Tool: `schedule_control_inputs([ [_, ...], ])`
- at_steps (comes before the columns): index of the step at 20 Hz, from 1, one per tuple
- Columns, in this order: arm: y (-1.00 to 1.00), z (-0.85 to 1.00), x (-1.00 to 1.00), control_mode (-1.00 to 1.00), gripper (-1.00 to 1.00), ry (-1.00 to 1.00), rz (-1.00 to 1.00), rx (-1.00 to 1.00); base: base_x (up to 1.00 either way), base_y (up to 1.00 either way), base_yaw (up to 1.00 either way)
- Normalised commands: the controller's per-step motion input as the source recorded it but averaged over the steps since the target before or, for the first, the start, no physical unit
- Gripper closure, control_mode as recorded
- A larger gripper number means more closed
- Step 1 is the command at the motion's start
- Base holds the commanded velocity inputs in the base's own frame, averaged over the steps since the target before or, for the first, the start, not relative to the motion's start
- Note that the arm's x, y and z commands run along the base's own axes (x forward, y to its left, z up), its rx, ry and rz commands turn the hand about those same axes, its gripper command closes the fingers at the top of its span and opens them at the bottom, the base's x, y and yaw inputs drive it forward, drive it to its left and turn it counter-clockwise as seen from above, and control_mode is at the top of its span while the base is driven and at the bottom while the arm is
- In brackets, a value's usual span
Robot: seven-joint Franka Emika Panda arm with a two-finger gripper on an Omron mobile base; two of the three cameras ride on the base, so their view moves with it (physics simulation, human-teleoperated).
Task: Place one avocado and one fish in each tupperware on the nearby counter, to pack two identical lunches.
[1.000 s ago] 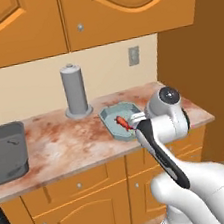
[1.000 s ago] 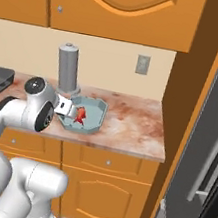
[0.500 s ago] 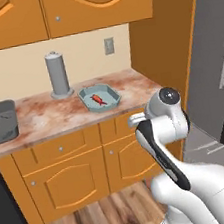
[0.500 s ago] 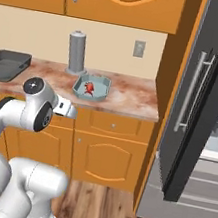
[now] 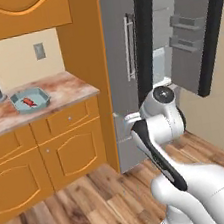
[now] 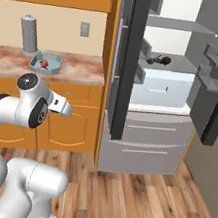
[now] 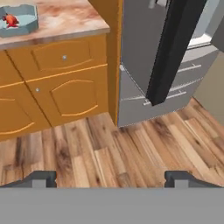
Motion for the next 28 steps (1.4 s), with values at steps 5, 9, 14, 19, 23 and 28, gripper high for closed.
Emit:
schedule_control_inputs([
  [5, 0.00, 0.00, 0.00, 1.00, -1.00, 0.00, 0.00, 0.00, 0.27, -1.00, -0.27],
  [9, 0.00, 0.00, 0.00, 1.00, -1.00, 0.00, 0.00, 0.00, 0.81, -0.84, 0.00],
  [14, 0.00, 0.00, 0.00, 1.00, -1.00, 0.00, 0.00, 0.00, 0.67, -0.89, 0.09],
  [19, 0.00, 0.00, 0.00, 1.00, -1.00, 0.00, 0.00, 0.00, 0.66, -0.51, 0.24],
  [23, 0.00, 0.00, 0.00, 1.00, -1.00, 0.00, 0.00, 0.00, 0.83, -0.12, 0.41],
  [28, 0.00, 0.00, 0.00, 1.00, -1.00, 0.00, 0.00, 0.00, 0.57, -0.21, 0.29],
])
